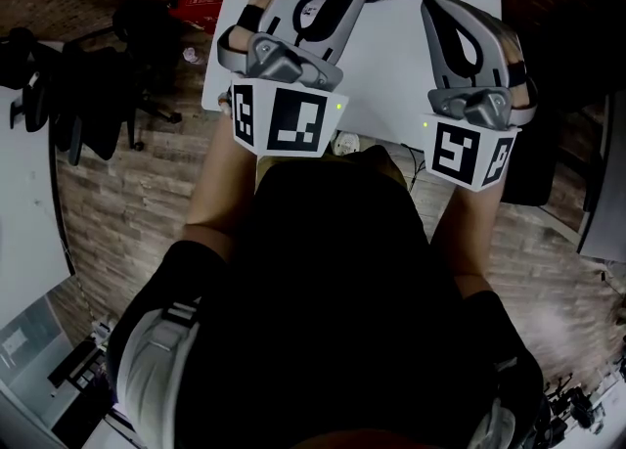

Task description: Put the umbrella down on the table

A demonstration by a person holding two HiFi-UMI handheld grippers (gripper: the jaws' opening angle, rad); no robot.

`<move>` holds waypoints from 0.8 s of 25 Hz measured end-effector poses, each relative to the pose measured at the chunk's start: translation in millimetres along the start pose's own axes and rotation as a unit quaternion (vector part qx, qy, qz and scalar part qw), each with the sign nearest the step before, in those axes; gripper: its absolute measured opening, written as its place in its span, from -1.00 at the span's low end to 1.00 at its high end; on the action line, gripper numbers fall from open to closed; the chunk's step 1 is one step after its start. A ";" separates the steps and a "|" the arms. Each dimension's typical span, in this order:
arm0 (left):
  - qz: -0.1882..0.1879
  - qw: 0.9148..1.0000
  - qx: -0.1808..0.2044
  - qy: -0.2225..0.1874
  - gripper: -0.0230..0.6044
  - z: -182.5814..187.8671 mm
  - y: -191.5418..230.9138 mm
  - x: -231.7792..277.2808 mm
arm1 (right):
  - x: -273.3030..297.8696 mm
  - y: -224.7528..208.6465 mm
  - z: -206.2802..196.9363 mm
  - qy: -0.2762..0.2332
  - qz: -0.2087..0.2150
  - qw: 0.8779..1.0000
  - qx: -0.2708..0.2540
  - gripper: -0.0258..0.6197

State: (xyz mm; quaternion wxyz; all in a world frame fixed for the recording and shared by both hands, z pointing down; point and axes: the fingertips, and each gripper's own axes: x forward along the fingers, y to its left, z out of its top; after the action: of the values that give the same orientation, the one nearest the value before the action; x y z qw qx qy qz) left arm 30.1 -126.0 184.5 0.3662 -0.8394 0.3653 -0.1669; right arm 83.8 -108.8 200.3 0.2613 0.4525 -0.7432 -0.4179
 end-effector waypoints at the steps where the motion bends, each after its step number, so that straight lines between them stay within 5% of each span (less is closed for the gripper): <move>1: 0.001 1.000 0.000 0.001 -0.89 0.0 0.6 -0.2 | -0.1 -0.5 -0.3 0.000 -0.001 1.000 0.002 -0.83; 20: -0.004 1.000 -0.002 -0.014 -0.89 -1.6 0.1 3.7 | 3.8 -15.7 -2.4 0.009 -0.026 1.000 0.009 -0.83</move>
State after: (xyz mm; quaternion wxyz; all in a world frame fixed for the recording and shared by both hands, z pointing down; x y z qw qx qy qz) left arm 31.7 -129.5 185.6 0.3691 -0.8439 0.3567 -0.1561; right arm 91.0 -116.9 188.1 0.2532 0.4780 -0.7324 -0.4134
